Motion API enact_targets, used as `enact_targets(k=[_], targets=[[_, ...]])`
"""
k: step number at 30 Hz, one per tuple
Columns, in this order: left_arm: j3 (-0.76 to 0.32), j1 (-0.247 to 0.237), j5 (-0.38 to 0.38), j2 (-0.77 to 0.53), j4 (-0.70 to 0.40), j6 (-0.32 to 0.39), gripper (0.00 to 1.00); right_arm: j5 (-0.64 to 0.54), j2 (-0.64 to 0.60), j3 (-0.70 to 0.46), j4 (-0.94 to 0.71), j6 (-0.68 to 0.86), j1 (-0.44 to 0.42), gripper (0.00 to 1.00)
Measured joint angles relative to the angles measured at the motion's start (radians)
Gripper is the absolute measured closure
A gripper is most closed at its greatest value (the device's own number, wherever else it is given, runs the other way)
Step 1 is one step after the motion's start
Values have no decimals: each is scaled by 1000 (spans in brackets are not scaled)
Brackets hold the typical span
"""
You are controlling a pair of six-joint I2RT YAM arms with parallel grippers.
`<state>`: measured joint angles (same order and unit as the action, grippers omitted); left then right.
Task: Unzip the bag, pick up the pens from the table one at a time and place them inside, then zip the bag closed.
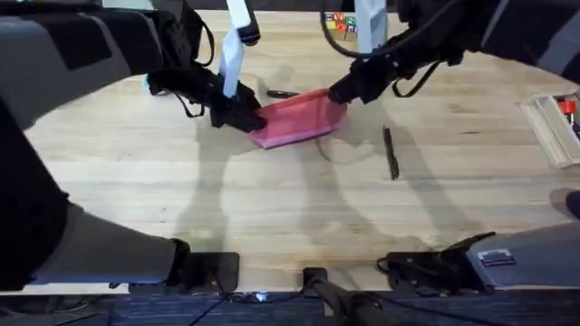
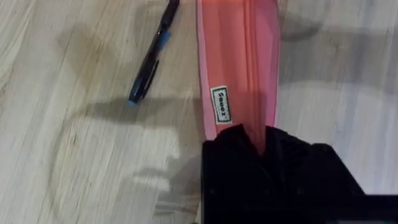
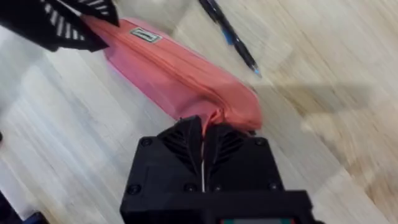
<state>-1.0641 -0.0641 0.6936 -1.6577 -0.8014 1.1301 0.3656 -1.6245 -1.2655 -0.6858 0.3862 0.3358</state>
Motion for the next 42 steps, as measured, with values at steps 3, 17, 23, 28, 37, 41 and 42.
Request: enact_targets(k=[3, 17, 23, 28, 37, 41, 42], targets=[[0, 7, -6, 0, -3, 0, 959, -2, 0, 0, 10, 0, 28, 970], [0, 15, -32, 0, -10, 0, 959, -30, -1, 0, 87, -47, 112, 970], [0, 16, -30, 0, -9, 0, 959, -58, -1, 0, 78, -62, 118, 971], [0, 16, -28, 0, -5, 0, 959, -62, -1, 0, 66, -68, 95, 971], [0, 16, -27, 0, 0, 0, 959, -25, -1, 0, 82, -69, 60, 971], [0, 16, -28, 0, 1, 0, 959, -3, -1, 0, 95, -73, 61, 971], [0, 16, -28, 0, 2, 0, 959, -2, -2, 0, 97, -76, 62, 971]])
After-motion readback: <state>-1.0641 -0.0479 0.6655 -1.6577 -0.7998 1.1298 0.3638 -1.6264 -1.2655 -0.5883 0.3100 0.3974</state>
